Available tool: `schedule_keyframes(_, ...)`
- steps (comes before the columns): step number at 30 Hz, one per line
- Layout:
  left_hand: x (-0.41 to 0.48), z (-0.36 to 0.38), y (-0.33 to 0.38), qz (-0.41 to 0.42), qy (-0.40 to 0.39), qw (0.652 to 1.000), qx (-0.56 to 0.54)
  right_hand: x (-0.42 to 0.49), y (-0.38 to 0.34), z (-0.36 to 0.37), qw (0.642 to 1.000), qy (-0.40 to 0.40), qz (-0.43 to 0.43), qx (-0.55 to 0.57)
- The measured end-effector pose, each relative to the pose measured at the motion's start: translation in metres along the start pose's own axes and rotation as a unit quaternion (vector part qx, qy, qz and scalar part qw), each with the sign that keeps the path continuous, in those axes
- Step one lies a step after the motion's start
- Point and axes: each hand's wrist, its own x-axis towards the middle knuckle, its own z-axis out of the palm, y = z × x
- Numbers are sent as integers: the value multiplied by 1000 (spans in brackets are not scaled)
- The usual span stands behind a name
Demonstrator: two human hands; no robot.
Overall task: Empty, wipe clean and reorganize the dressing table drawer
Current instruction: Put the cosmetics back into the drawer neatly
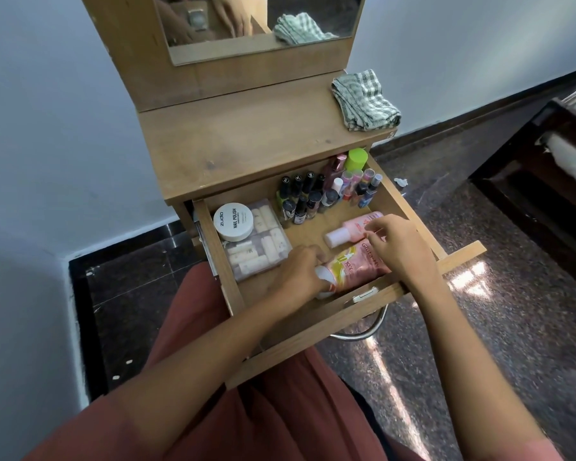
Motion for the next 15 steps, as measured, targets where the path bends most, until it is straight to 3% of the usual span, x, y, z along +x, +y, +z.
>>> schedule_keyframes(7,-10,-1,5,24,30,999,2,-15,-2,-10,991,80,-14,108)
schedule_keyframes(15,-63,-8,45,170,134,976,-18,-67,-3,-23,962,160,4,220)
